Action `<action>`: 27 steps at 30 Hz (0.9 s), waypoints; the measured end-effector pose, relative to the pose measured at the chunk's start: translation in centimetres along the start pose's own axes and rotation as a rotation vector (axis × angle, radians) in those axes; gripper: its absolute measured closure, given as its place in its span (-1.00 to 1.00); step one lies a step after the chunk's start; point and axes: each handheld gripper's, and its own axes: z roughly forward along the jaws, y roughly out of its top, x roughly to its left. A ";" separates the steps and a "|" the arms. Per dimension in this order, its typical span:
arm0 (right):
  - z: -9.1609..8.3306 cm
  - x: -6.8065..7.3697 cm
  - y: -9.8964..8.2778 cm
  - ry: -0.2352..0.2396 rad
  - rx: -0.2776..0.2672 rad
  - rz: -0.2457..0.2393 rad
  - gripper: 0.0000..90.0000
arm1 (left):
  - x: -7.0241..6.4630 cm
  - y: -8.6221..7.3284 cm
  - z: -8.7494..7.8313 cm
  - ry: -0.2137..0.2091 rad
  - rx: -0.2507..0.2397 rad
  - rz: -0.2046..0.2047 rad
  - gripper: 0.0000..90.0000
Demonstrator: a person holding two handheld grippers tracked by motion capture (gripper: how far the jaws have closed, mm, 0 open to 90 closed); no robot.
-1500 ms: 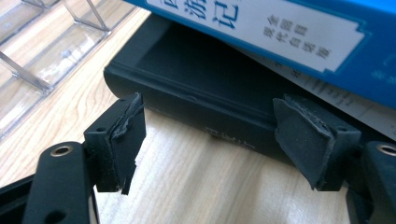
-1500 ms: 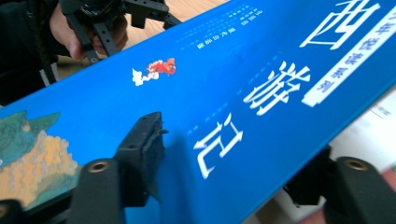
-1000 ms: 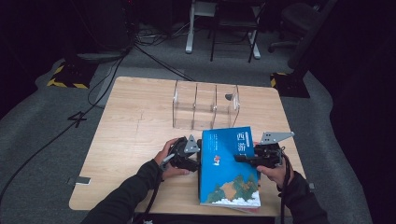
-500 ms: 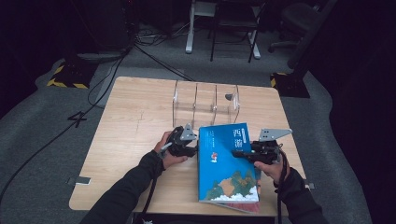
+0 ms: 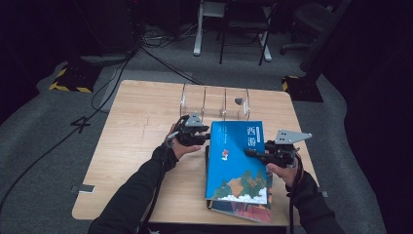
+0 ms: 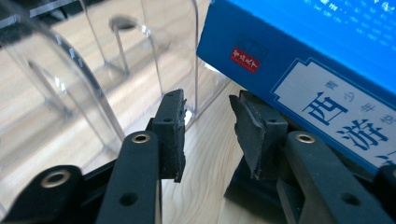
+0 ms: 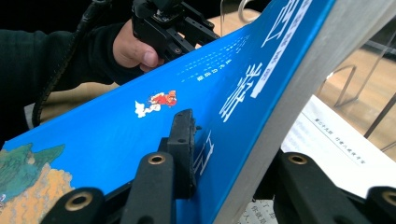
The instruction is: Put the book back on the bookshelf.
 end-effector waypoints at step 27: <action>-4.5 4.3 3.5 -0.150 -0.166 -0.300 0.71 | -2.7 8.6 -5.9 -0.047 -0.228 0.093 0.99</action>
